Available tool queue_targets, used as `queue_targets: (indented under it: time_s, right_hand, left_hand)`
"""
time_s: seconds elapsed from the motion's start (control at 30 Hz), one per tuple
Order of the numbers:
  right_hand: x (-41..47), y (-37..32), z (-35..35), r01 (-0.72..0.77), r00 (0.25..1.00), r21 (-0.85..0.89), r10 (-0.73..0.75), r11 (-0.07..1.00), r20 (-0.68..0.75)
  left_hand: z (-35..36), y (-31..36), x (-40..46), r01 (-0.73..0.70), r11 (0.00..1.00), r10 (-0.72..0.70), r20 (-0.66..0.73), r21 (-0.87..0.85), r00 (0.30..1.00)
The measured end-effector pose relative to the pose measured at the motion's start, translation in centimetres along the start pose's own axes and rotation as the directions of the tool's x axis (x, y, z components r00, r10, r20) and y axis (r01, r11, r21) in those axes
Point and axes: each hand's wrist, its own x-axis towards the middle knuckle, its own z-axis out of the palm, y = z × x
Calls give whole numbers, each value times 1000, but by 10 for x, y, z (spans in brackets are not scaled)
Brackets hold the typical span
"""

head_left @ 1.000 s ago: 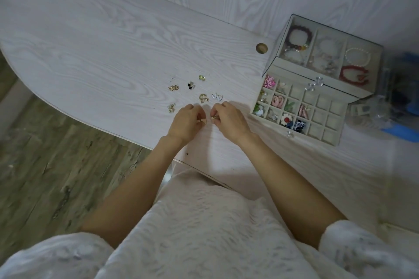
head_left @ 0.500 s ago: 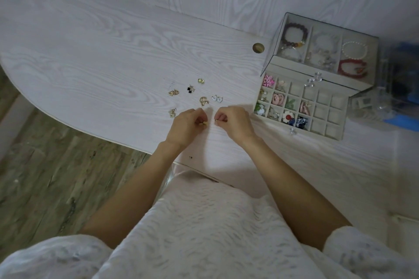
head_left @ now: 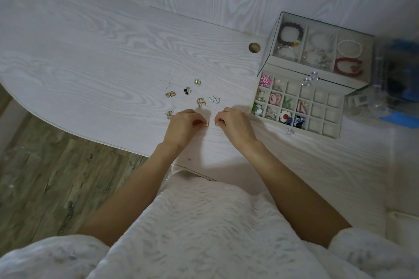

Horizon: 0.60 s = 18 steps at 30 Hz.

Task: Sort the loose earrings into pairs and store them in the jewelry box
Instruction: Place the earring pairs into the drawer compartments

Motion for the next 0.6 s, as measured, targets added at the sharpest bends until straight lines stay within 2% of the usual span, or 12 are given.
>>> queue_targets:
  time_s: [0.17, 0.33, 0.47, 0.6]
  right_hand:
    - [-5, 1, -1, 3, 1000, -142, -1, 990, 15]
    - [-7, 0, -3, -5, 1000, -153, 8, 988, 18]
    - [-12, 0, -6, -69, 997, -106, 71, 992, 12]
    - [-28, 4, -25, -193, 979, 100, 198, 976, -38]
  left_hand:
    - [1, 0, -2, -45, 999, 46, -57, 32, 997]
    - [0, 0, 2, -34, 998, 36, -58, 45, 998]
    - [-2, 9, 5, -15, 1000, 15, -40, -4, 999]
    - [0, 35, 10, -102, 984, 103, 0, -146, 995]
